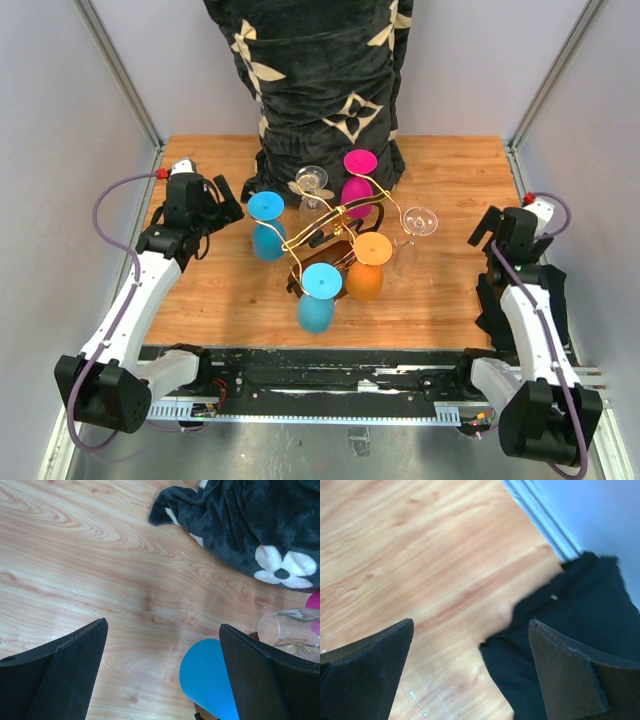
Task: Take the wine glass off the wine glass rack
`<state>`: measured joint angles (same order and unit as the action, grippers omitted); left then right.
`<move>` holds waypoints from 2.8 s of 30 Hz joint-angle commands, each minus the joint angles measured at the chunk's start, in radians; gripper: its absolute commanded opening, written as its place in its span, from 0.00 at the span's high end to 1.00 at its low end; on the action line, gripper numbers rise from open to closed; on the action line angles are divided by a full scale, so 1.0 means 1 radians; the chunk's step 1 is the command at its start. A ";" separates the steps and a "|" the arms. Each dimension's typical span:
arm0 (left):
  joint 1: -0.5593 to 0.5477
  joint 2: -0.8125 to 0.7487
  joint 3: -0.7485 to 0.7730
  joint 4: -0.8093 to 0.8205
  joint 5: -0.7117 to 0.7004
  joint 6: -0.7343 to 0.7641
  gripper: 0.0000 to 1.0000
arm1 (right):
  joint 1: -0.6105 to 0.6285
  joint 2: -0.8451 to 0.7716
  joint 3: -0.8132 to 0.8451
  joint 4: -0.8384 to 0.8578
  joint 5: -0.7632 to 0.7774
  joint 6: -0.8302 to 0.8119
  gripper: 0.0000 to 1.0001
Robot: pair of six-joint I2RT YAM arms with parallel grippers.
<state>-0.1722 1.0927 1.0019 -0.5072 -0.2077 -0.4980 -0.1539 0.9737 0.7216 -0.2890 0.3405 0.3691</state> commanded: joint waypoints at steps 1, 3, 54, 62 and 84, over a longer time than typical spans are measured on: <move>0.005 -0.028 0.019 0.037 0.004 -0.005 0.00 | 0.072 -0.066 -0.106 0.429 -0.120 -0.183 0.02; 0.005 -0.028 0.019 0.039 0.000 -0.003 0.00 | 0.080 -0.064 -0.099 0.450 -0.177 -0.199 0.02; 0.005 -0.086 0.023 0.022 -0.001 0.010 0.01 | 0.018 0.054 0.363 -0.130 -0.761 0.112 0.26; 0.004 -0.071 0.047 -0.012 0.138 -0.035 0.23 | -0.050 0.007 0.243 -0.050 -1.118 0.249 0.28; 0.004 -0.175 0.121 -0.181 0.098 -0.029 0.14 | -0.051 0.010 0.246 -0.041 -1.222 0.268 0.48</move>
<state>-0.1722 0.9020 1.0019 -0.6842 -0.0509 -0.5575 -0.1932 0.9848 0.9562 -0.3195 -0.8360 0.6476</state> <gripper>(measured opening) 0.847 0.531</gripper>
